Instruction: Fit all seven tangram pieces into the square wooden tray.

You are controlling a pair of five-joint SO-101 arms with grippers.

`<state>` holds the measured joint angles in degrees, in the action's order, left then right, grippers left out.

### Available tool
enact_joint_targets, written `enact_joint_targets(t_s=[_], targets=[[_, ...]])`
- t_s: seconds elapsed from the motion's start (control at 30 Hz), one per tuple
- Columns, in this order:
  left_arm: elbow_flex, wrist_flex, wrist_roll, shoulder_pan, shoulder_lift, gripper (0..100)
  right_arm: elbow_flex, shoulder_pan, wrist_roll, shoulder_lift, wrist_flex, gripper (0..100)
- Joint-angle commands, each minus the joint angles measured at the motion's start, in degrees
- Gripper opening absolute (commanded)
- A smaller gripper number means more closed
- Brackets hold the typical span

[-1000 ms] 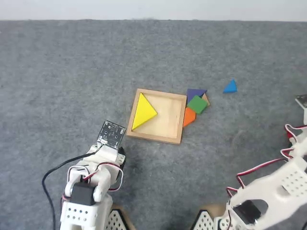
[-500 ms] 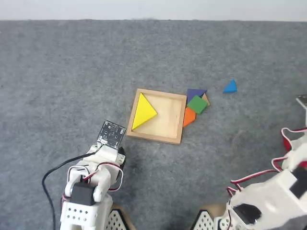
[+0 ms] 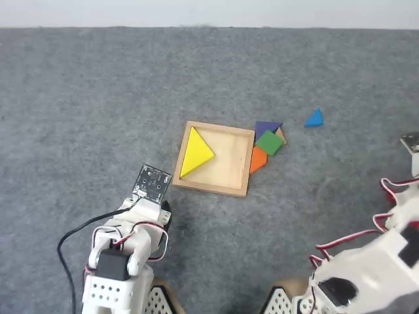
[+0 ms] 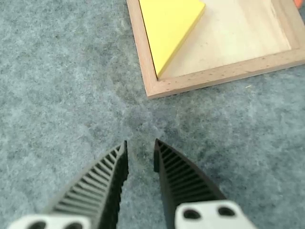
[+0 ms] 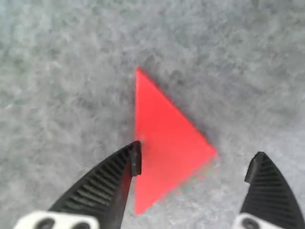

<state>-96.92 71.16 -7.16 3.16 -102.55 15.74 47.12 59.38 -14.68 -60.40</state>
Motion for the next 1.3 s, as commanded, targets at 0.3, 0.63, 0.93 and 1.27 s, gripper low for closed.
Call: enact_joint_targets(t_s=[0.3, 0.63, 0.93, 1.27], targets=[[0.40, 0.26, 0.35, 0.09, -0.09, 9, -10.46, 0.40, 2.29, -11.21, -3.21, 33.3], [0.40, 0.26, 0.35, 0.09, -0.09, 9, -10.46, 3.30, 0.62, -11.38, -6.20, 28.4], [0.40, 0.26, 0.35, 0.09, -0.09, 9, -10.20, 5.76, 0.62, -7.78, -6.64, 34.0], [0.40, 0.26, 0.35, 0.09, -0.09, 9, -10.20, 4.62, 2.02, -12.62, -6.46, 33.8]])
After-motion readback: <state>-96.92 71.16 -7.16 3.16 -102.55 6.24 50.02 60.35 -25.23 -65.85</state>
